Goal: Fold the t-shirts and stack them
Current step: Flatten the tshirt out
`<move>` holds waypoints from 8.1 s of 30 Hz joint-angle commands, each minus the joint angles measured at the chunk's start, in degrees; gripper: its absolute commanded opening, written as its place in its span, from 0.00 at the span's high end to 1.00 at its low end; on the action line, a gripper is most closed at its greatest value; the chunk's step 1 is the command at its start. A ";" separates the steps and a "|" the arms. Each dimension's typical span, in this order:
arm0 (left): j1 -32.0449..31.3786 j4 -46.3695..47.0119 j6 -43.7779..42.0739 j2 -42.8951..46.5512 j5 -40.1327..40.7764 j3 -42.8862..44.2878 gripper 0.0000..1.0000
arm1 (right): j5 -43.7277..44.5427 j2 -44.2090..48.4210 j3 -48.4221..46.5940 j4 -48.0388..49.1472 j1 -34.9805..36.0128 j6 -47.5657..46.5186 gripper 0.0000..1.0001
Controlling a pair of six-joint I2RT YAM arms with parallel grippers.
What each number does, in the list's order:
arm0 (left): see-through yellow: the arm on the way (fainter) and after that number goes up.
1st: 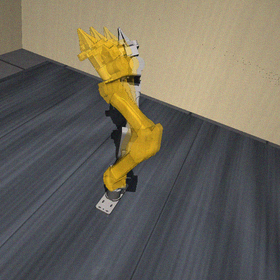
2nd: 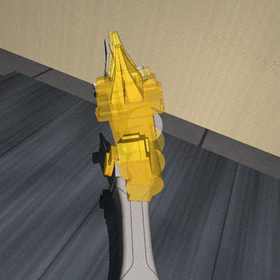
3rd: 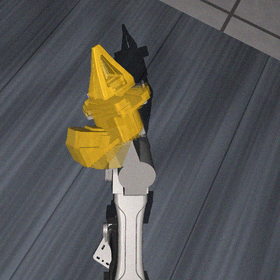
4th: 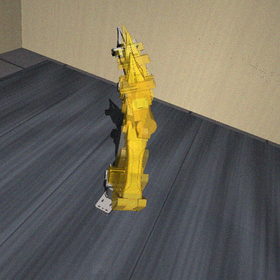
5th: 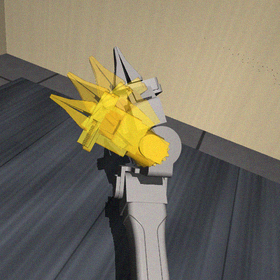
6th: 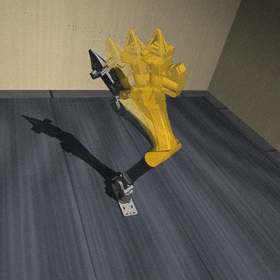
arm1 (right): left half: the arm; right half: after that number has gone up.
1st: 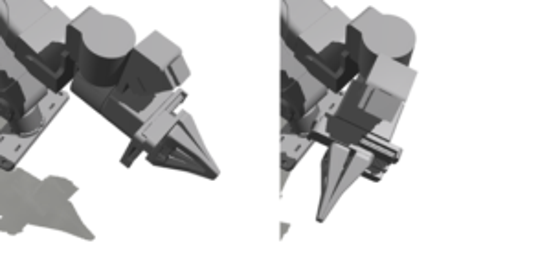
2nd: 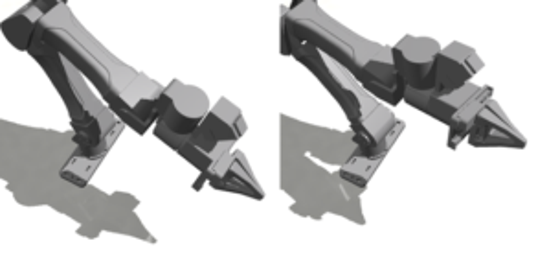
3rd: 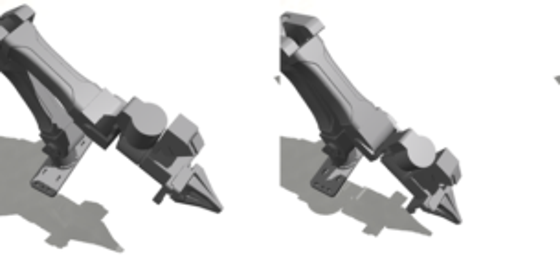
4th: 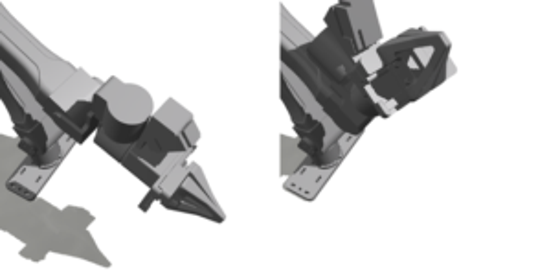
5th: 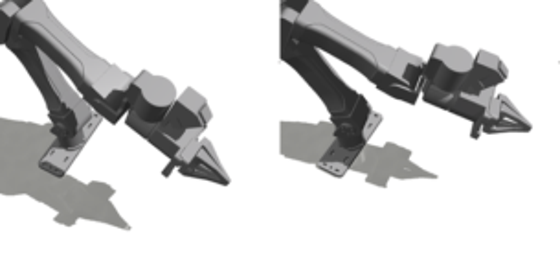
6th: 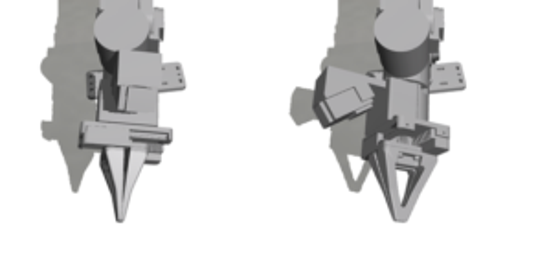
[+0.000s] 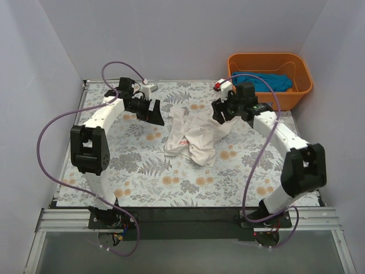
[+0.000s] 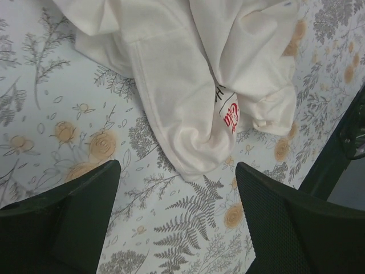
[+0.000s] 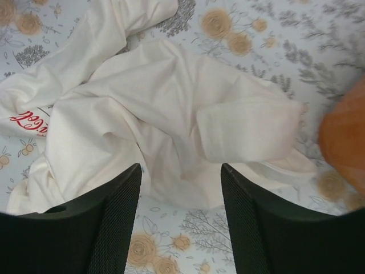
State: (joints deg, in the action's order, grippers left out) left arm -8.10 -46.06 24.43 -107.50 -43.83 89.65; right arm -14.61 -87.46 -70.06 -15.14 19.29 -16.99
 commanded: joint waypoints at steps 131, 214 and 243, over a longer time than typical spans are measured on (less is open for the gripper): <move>2.91 -4.83 -12.82 5.09 31.96 -3.84 1.00 | -3.34 -15.38 -19.94 -47.18 -9.71 -33.54 0.99; 19.70 6.69 8.01 -5.26 41.29 3.61 1.00 | -11.31 -41.29 -52.19 -19.76 9.88 -3.93 0.12; 19.70 7.04 8.27 -4.82 40.76 3.52 1.00 | 7.49 -49.21 -54.13 -5.78 15.60 1.79 0.38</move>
State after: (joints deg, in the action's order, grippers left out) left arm 11.51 -39.00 32.82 -113.60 -2.61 91.55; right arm -10.70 -137.64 -123.33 -23.75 34.94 -15.66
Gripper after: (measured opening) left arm 0.026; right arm 0.640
